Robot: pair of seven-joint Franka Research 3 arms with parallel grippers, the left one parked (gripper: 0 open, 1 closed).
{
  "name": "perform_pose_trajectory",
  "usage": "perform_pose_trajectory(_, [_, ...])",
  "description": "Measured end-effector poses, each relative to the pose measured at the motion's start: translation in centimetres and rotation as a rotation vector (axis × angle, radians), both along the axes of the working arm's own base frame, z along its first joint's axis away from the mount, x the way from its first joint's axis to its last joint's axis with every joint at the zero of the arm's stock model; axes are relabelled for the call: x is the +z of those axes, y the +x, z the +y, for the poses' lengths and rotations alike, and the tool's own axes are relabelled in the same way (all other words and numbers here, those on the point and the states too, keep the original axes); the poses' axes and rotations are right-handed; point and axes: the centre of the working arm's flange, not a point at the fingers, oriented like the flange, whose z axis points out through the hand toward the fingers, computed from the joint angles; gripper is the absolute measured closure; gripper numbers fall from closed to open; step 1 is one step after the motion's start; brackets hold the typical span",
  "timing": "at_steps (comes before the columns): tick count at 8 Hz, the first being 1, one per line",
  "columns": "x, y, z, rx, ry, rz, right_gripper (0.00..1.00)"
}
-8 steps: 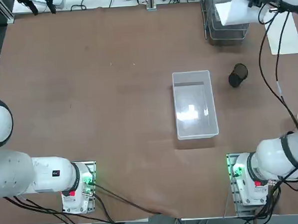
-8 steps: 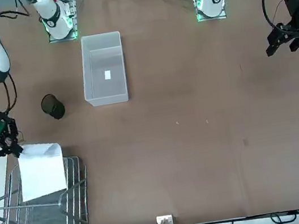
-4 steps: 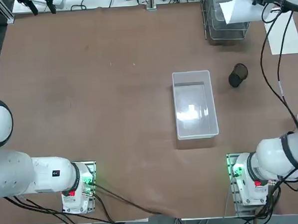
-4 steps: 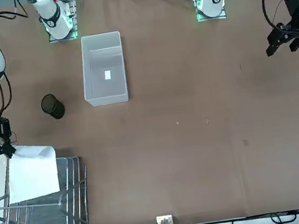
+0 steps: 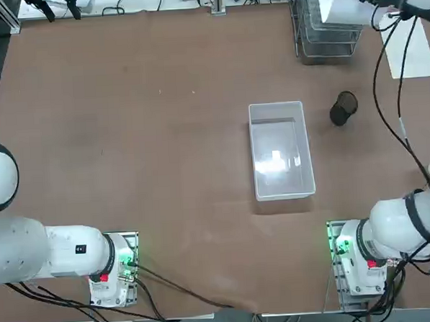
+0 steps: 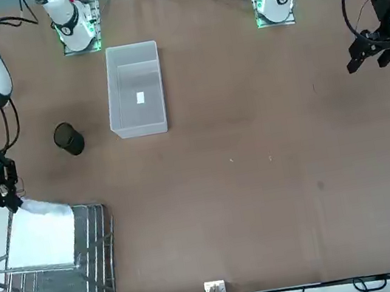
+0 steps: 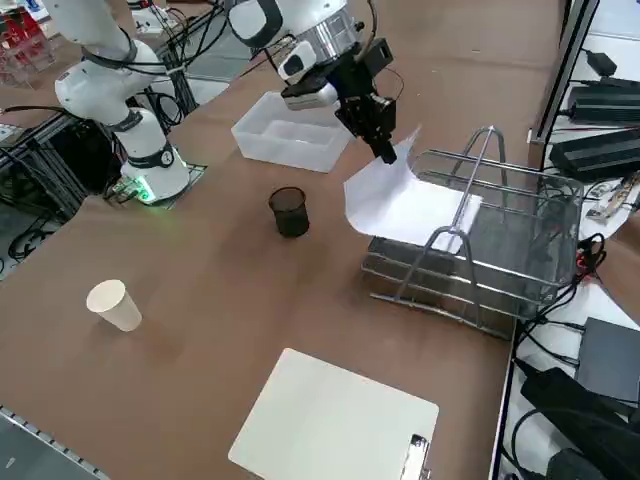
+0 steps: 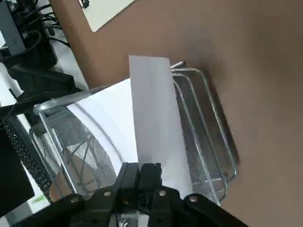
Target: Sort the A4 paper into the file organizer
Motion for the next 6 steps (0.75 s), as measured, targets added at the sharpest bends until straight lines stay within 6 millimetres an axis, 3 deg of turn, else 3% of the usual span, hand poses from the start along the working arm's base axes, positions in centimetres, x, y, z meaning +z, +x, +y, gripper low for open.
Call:
perform_pose_trajectory(2, [-0.9,0.7,0.7,-0.003,0.011,-0.031,0.99])
perform_pose_trajectory(6, [-0.5,1.1,2.1,-0.008,0.027,-0.059,0.99])
